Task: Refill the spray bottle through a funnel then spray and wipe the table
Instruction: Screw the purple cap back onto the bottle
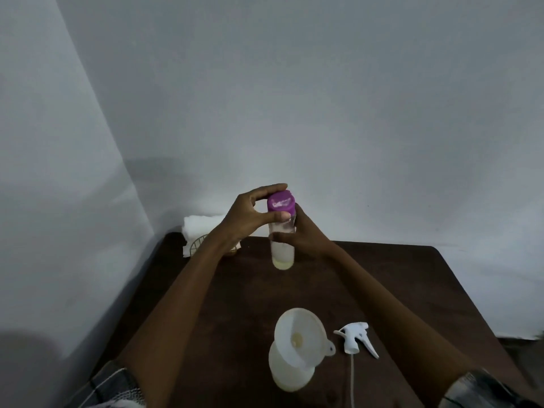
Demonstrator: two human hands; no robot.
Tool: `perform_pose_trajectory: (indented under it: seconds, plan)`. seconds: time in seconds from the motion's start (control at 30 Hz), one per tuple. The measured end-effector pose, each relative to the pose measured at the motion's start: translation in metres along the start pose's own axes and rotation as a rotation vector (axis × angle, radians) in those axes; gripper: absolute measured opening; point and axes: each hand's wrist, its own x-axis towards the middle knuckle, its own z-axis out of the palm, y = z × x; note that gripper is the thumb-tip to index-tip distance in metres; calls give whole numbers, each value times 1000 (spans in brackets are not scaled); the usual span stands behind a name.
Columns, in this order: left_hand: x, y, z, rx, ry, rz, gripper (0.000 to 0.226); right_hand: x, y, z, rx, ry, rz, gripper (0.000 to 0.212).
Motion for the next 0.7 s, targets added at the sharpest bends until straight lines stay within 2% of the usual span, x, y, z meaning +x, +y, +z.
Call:
perform_pose_trajectory:
  seconds: [0.1,0.23,0.37,0.7]
  plan:
    - [11,-20,-7,-46,25,-72,67,29,12,11,32,107,83,67]
    - [9,-57,-15,-114,184,-187,42,65,42,35,47,233,205,64]
    - [3,-95,-15,-187,247,-287,27,93,66,62,44,258,286,61]
    - [-11,-133,-8,-212,224,-421,21,123,87,89,1,261,289,57]
